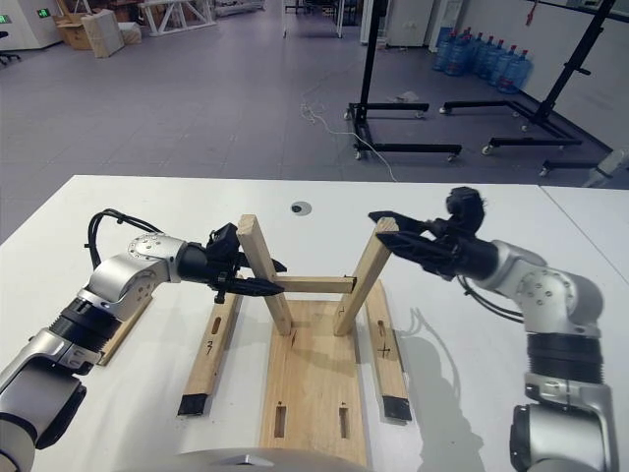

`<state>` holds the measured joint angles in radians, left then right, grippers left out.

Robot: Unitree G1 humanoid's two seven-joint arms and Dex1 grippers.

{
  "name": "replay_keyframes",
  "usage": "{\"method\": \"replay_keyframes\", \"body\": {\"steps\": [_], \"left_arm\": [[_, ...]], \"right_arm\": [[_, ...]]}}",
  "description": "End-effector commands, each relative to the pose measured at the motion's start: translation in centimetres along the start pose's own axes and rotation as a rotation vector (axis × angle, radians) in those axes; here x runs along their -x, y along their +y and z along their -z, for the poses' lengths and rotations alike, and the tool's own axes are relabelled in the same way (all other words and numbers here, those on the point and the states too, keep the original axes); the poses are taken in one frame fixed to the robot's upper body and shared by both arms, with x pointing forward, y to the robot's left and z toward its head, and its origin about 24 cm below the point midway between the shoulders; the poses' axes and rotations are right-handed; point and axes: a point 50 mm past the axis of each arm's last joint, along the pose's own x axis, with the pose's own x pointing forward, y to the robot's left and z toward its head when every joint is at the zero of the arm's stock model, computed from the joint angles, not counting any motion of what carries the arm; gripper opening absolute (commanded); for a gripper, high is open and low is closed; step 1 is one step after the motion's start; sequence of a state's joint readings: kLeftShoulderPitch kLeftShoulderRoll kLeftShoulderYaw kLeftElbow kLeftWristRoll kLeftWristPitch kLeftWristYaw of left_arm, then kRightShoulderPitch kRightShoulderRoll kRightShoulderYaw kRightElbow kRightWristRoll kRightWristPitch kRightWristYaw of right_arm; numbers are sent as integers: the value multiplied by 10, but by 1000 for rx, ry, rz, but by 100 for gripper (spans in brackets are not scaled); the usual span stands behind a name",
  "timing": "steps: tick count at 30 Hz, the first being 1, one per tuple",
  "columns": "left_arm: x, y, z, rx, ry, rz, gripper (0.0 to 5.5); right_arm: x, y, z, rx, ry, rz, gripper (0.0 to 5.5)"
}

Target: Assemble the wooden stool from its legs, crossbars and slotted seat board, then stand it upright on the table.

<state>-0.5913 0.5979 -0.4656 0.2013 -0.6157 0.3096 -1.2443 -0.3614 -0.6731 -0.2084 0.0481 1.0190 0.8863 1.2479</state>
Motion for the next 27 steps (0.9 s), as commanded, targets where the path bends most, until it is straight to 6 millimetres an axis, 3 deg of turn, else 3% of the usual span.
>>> {"method": "replay_keyframes", "body": {"steps": [1,11,23,27], "left_arm": [[5,-19,97,252,475,-52,204],[5,-16,92,223,532,2,204],[-4,-9,81,176,531,49,204],[4,1,81,151,510,-44,204]], "right_arm": [[-40,1,18,43,79,-138,537],[-103,15,46,143,221,-341,537],[-148,7,58,190,221,-377,537],[-139,-2,54,239,195,-285,537]]}}
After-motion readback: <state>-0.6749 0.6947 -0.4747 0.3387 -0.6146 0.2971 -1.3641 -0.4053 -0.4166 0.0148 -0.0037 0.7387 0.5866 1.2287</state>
